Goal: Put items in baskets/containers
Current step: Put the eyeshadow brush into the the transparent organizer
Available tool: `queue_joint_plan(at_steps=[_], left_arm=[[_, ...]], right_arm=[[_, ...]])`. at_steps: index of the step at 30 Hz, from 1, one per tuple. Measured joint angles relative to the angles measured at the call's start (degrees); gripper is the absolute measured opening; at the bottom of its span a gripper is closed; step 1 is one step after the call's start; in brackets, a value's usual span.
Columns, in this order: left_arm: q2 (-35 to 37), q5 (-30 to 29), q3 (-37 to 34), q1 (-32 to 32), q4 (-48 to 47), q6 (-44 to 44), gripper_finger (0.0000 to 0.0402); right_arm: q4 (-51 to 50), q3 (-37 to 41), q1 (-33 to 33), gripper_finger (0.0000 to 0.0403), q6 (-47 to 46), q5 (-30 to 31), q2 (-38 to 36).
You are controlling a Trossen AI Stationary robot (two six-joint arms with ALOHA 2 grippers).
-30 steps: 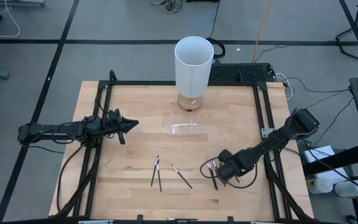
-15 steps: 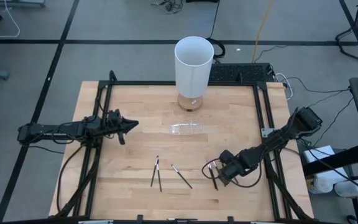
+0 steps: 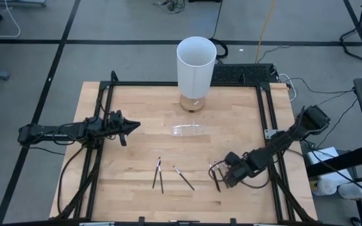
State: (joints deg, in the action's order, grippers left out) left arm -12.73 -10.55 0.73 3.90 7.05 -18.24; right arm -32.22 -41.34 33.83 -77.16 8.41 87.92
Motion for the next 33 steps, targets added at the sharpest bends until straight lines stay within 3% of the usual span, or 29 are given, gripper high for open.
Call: queue_joint_plan(at_steps=[8, 14, 19, 22, 25, 29, 33], left_arm=[[0.0, 0.0, 0.0, 0.0, 0.0, -0.09, 0.0031], [0.0, 0.0, 0.0, 0.0, 0.0, -0.07, 0.0031], [0.0, -0.04, 0.0, 0.0, 0.0, -0.04, 0.0031], [0.0, -0.04, 0.0, 0.0, 0.02, -0.06, 0.0031], [0.0, -0.03, 0.0, 0.0, 0.02, -0.11, 0.0031], [0.0, -0.04, 0.0, 0.02, 0.02, -0.13, 0.0031], [0.0, -0.23, 0.0, 0.0, 0.02, 0.71, 0.0031]], right_arm=[[3.02, 0.21, 1.41, 0.0001, 3.02, 9.58, -5.87], [6.74, 0.15, 1.5, 0.0, 5.74, 10.19, -6.91], [16.11, 0.1, 1.5, 0.0, 12.88, 14.14, -9.08], [21.72, 0.04, 1.5, 0.0, 19.52, 18.92, -11.38], [28.13, 0.03, 1.5, 0.0, 29.33, 29.09, -13.7], [41.86, -0.07, 0.55, 0.0, 50.52, 41.52, -14.71], [53.75, -0.07, -4.57, 0.0, 64.96, 36.18, -14.47]])
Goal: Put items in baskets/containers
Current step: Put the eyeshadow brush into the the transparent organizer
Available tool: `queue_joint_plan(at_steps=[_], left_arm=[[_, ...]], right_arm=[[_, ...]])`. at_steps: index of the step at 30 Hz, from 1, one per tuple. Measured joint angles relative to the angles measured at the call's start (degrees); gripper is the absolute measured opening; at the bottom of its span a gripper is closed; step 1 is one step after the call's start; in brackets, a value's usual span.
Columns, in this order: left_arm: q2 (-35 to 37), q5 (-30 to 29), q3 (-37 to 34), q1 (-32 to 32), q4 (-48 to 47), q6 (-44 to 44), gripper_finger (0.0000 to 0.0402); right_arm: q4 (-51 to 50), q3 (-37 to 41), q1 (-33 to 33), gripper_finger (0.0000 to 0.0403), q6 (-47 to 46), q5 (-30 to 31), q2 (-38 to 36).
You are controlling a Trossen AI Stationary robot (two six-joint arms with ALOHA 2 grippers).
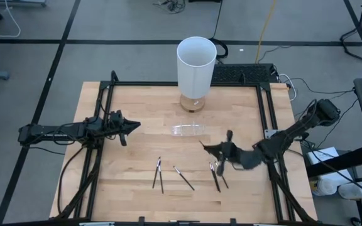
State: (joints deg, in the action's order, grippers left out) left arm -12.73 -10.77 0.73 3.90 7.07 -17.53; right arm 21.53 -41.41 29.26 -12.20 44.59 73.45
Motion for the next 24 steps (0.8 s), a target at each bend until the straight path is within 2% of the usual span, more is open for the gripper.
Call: queue_joint_plan(at_steps=[4, 7, 9, 12, 16, 19, 24], left_arm=[[0.0, -1.55, 0.0, 0.01, -0.02, 0.98, 0.0031], [0.0, -1.76, 0.0, 0.02, -0.03, 1.04, 0.0031], [0.0, -1.76, 0.0, 0.0, -0.08, 1.05, 0.0031], [0.0, -1.78, 0.0, 0.0, -1.02, 1.04, 0.0031], [-0.02, -1.78, 0.0, 0.02, -2.08, 1.01, 0.0031], [-0.02, -1.83, 0.0, 0.02, -2.03, 1.06, 0.0031], [-0.02, -3.83, 0.0, 0.02, -1.55, 1.33, 0.0031]], right_arm=[[9.64, -0.04, -5.99, 0.0, 12.47, -5.2, 2.21], [17.03, 0.23, -10.1, 0.0, 21.4, -11.66, 4.35], [25.4, 2.84, -12.37, 0.0, 25.76, -15.93, 6.19], [40.6, 9.27, -16.12, 0.0, 27.94, -22.08, 9.8], [57.74, 17.61, -21.0, 0.0, 26.08, -23.5, 13.62], [62.31, 20.24, -23.56, 0.0, 24.73, -25.59, 14.62], [58.09, 20.22, -27.22, 0.0, 23.79, -26.85, 14.62]])
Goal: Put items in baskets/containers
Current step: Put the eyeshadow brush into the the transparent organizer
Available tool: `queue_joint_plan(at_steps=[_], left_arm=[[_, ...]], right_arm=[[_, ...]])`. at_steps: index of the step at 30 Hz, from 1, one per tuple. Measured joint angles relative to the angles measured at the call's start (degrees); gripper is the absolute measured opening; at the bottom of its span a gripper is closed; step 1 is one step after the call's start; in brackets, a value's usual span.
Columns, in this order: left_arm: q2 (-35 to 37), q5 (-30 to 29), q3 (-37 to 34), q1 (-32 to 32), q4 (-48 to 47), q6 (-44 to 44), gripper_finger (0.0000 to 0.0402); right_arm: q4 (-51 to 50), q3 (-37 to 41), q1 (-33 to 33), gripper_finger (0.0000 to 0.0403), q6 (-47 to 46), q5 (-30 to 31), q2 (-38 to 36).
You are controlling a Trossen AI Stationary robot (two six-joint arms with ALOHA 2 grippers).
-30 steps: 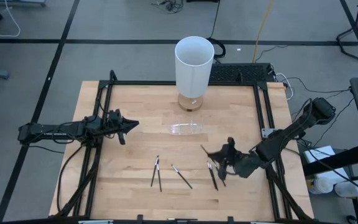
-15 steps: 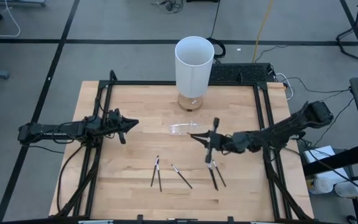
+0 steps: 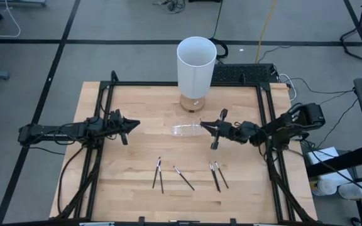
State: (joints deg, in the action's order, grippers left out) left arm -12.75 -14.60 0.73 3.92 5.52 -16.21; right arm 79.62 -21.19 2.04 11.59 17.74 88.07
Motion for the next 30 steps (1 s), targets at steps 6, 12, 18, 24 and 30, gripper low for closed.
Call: queue_joint_plan(at_steps=[6, 12, 18, 24, 30], left_arm=[[0.02, -1.06, 0.0, 0.0, 0.31, 0.0, 0.0031], [0.02, -1.08, 0.0, 0.0, 0.18, -0.02, 0.0031], [0.02, -0.72, 0.0, 0.0, -0.82, -0.51, 0.0031], [0.0, -0.27, 0.06, 0.0, -2.25, -2.03, 0.0031], [0.0, 0.93, 0.09, 0.0, -2.4, -2.02, 0.0031]], right_arm=[[-4.05, -0.29, -2.83, 0.0, -0.91, 0.1, 0.0], [-3.08, -0.39, -4.73, 0.0, -1.97, -0.22, 0.04], [-3.52, -4.01, -6.52, 0.0, -4.92, -2.81, 5.49], [-0.54, -5.75, -6.49, 0.0, -4.95, -2.74, 11.61], [-0.03, -3.84, -6.49, 0.0, -4.98, 1.42, 10.82]])
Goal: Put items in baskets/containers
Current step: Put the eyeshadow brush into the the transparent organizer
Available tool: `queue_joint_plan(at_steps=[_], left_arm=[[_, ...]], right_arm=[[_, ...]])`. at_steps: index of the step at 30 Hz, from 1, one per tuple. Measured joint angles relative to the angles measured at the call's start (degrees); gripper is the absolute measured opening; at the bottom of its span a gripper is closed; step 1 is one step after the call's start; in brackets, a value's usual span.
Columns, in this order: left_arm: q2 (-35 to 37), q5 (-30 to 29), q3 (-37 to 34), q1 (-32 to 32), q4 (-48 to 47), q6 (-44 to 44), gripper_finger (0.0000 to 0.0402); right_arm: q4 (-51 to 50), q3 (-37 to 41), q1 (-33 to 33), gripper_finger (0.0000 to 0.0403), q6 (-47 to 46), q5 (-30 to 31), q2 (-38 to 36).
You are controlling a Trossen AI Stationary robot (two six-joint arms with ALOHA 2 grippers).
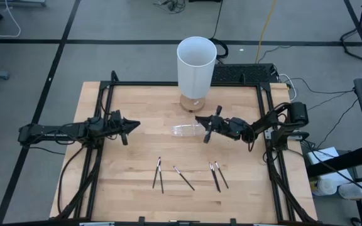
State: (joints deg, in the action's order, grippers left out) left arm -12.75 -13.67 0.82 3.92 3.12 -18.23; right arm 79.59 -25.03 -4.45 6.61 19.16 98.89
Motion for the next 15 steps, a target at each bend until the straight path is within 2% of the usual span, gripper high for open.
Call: queue_joint_plan(at_steps=[6, 15], left_arm=[[0.02, 0.69, 0.02, 0.0, -0.22, 0.01, 0.0031], [0.0, 1.44, 0.0, 0.0, -0.29, -1.47, 0.0031]], right_arm=[[-1.82, 1.08, -0.07, 0.0, -4.42, 0.3, 2.18], [-0.12, 1.1, -0.07, 0.0, -5.48, 0.52, 5.4]])
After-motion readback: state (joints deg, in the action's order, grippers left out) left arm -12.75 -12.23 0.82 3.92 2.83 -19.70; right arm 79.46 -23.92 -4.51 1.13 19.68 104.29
